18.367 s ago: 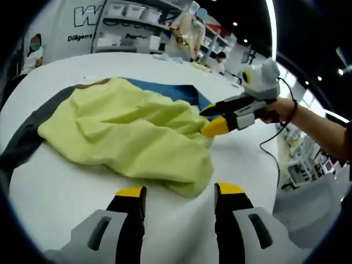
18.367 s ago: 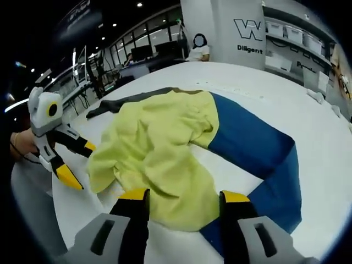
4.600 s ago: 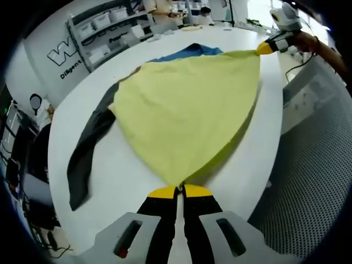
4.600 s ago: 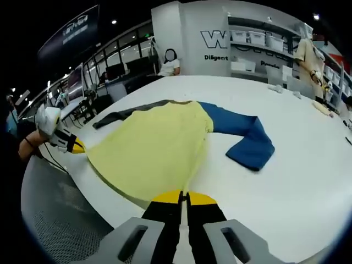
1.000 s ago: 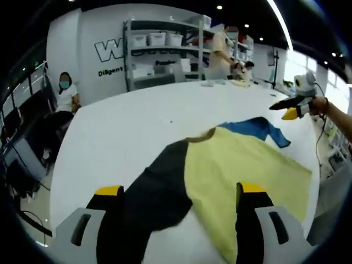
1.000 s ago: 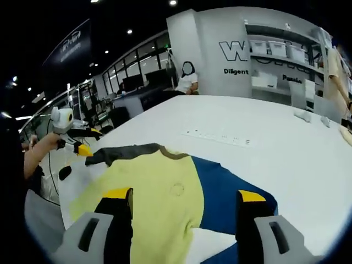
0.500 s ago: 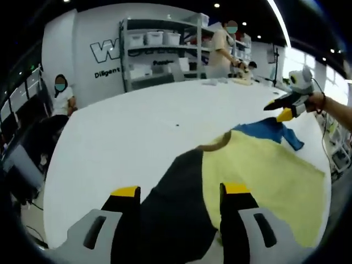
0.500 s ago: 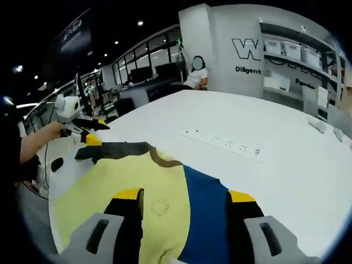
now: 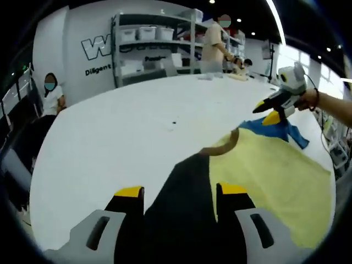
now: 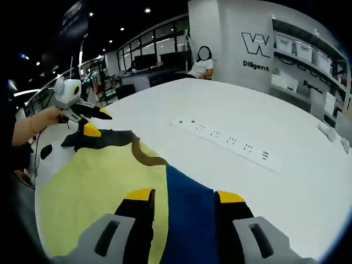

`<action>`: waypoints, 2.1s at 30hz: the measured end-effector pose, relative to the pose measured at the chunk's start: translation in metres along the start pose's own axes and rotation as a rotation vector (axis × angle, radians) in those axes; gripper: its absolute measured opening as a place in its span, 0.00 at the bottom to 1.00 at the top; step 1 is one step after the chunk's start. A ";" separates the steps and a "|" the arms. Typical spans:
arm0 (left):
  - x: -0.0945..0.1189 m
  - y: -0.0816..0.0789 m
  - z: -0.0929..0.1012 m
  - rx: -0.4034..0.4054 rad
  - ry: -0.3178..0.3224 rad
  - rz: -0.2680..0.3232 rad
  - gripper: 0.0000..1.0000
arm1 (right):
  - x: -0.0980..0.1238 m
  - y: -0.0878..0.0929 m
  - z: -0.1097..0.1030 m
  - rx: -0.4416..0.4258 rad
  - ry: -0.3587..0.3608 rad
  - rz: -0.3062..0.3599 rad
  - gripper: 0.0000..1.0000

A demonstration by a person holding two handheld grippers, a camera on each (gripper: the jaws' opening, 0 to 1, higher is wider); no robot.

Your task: Fold the garment on the visible template until the final outline fits inside the template.

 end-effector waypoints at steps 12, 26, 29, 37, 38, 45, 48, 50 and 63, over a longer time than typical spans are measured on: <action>-0.029 -0.005 -0.016 0.032 0.043 -0.012 0.35 | -0.032 -0.001 0.007 0.121 -0.003 -0.042 0.27; -0.044 0.008 -0.023 0.002 0.037 -0.093 0.21 | -0.038 0.004 0.005 0.157 -0.027 -0.073 0.04; -0.047 0.005 -0.021 0.011 0.047 -0.076 0.10 | -0.037 0.004 0.005 0.159 -0.024 -0.070 0.00; -0.053 0.005 -0.016 -0.035 0.021 -0.071 0.02 | -0.026 -0.001 0.002 0.169 -0.006 -0.029 0.00; -0.052 0.003 -0.015 -0.036 0.020 -0.064 0.02 | -0.022 -0.003 0.001 0.170 -0.005 -0.014 0.00; -0.025 -0.016 -0.007 -0.061 0.028 0.012 0.02 | -0.002 -0.010 -0.006 0.172 -0.025 0.055 0.00; -0.015 -0.020 -0.003 -0.060 0.036 0.029 0.02 | 0.006 -0.011 -0.009 0.193 -0.026 0.065 0.00; -0.007 -0.022 0.001 -0.071 0.041 0.044 0.02 | 0.012 -0.011 -0.012 0.201 -0.029 0.071 0.00; 0.028 -0.001 0.038 -0.160 0.145 0.054 0.02 | 0.047 0.007 -0.036 0.307 -0.071 0.069 0.00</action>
Point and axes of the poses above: the point that each gripper's makers call its tool centre point, and the gripper's own axes: x roughly backward along the fingers, z roughly to its right, y roughly out of its underside, the point moved 8 cm from there along x, roughly backward along the fingers, and after that the axes turned 10 degrees about y, right-handed, at the moved point
